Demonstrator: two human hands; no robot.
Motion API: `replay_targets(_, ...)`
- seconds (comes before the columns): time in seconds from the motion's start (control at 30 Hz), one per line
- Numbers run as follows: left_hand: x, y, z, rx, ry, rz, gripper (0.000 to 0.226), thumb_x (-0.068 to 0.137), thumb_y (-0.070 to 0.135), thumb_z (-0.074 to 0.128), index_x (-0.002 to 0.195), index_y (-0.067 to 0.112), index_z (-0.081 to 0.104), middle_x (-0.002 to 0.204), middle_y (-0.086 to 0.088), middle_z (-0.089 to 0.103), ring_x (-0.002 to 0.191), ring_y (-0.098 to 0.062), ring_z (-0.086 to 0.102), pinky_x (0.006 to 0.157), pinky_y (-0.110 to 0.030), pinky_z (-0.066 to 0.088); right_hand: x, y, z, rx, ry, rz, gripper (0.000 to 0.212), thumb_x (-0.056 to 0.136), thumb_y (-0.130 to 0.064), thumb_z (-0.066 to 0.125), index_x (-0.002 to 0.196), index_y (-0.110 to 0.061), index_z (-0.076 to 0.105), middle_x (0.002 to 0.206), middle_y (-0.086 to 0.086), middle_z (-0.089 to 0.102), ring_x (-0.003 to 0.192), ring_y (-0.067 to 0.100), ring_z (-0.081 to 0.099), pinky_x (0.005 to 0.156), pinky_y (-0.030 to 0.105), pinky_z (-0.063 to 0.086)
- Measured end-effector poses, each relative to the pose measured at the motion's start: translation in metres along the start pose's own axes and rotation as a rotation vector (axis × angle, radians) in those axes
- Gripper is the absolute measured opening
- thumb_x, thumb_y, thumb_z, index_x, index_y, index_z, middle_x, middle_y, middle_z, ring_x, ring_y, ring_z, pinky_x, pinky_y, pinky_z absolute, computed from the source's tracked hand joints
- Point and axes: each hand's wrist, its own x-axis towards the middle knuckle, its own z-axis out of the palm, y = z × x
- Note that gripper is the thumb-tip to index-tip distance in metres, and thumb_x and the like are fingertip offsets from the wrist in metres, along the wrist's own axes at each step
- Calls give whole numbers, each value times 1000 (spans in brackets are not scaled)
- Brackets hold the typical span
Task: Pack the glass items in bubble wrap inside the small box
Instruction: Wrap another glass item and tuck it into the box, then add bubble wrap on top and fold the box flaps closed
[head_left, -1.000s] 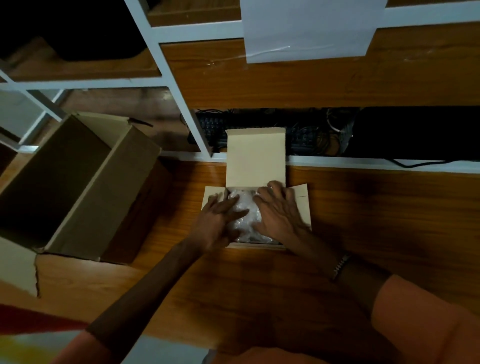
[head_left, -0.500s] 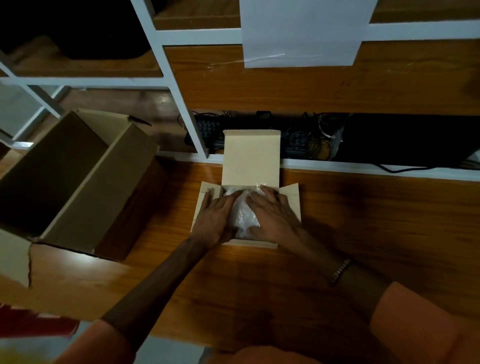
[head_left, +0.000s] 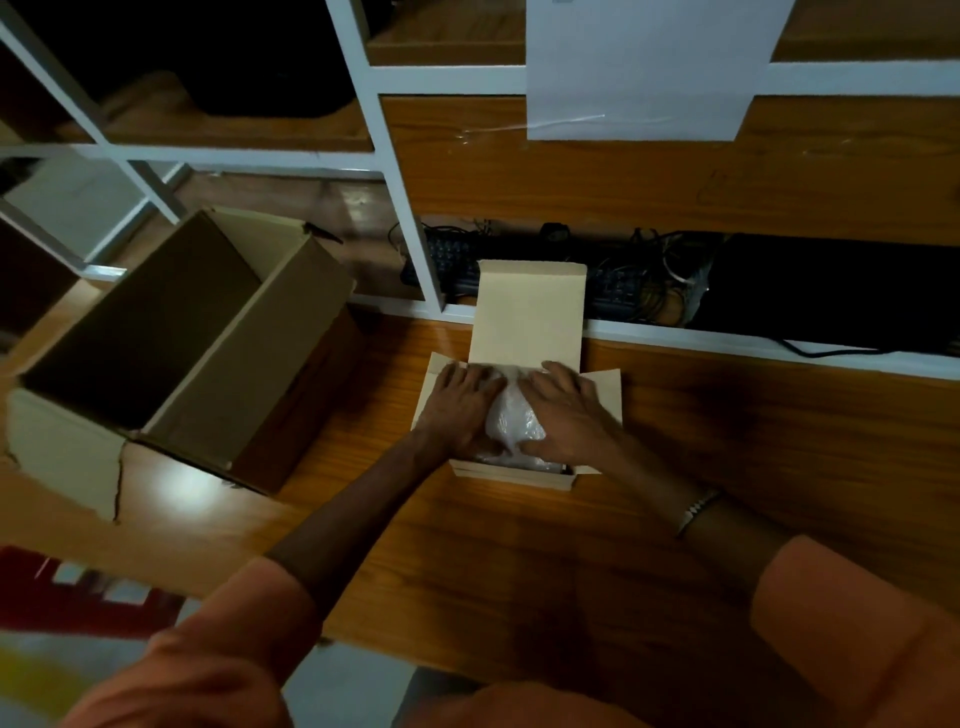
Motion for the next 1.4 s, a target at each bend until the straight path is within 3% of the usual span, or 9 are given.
replay_targets(0.13,-27,-4,-4,-171,33,-16,109,93,72,63,171,17,12,175,-16,24,162,-35,19,128,-48,-11,-2,0,-32,339,14,63,99,84,-54,80,165,-32,27,163,4,40,150,28,34,119,53,35)
replay_targets(0.33,-79,-43,-60,-267,348,-127,66,95,59,47,152,25,56,156,-8,56,148,-29,48,128,-61,20,41,-52,-89,606,334,27,53,92,-32,79,141,-27,61,126,-1,67,105,7,61,94,35,55)
replay_targets(0.5,-143,-109,-126,-255,584,-244,44,102,43,60,141,23,66,152,-6,58,144,-26,48,124,-58,29,95,-154,-132,643,317,-212,32,94,-27,77,126,-24,73,123,-5,67,109,7,63,93,21,51)
replay_targets(0.67,-202,-201,-141,-194,594,-484,42,98,46,60,133,24,69,142,-6,65,139,-29,52,120,-58,32,149,-244,-169,532,353,-400,30,95,-39,72,123,-29,74,121,-6,67,109,11,62,86,30,51)
replay_targets(0.83,-245,-272,-136,-248,528,-576,44,93,44,60,127,19,73,138,-12,67,129,-36,59,105,-60,48,210,-302,-177,268,141,-413,35,94,-42,73,126,-27,72,119,-11,60,109,8,55,89,34,49)
replay_targets(1.03,-257,-326,-130,-412,532,-433,41,97,10,68,138,10,65,136,-9,65,110,-16,67,82,-24,58,287,-353,-171,-171,-111,-368,41,90,-35,79,127,-22,70,123,4,70,105,22,65,88,42,58)
replay_targets(1.2,-251,-344,-126,-498,612,-416,43,97,-1,65,139,9,63,134,-6,68,112,-7,64,78,-9,53,336,-392,-115,-527,-610,-316,90,86,-51,80,161,-24,38,161,10,44,133,34,57,85,39,58)
replay_targets(1.3,-250,-351,-121,-549,637,-373,40,100,2,62,139,9,64,133,-2,68,115,-9,65,85,-14,53,368,-397,-83,-731,-639,-338,116,65,-65,88,161,-20,40,163,6,44,140,34,53,104,47,53)
replay_targets(1.4,-251,-357,-115,-567,625,-356,39,101,4,62,139,9,65,133,-4,71,115,-12,68,92,-21,55,370,-395,-84,-709,-575,-335,64,71,-42,94,119,-10,68,127,7,71,106,29,69,91,41,59)
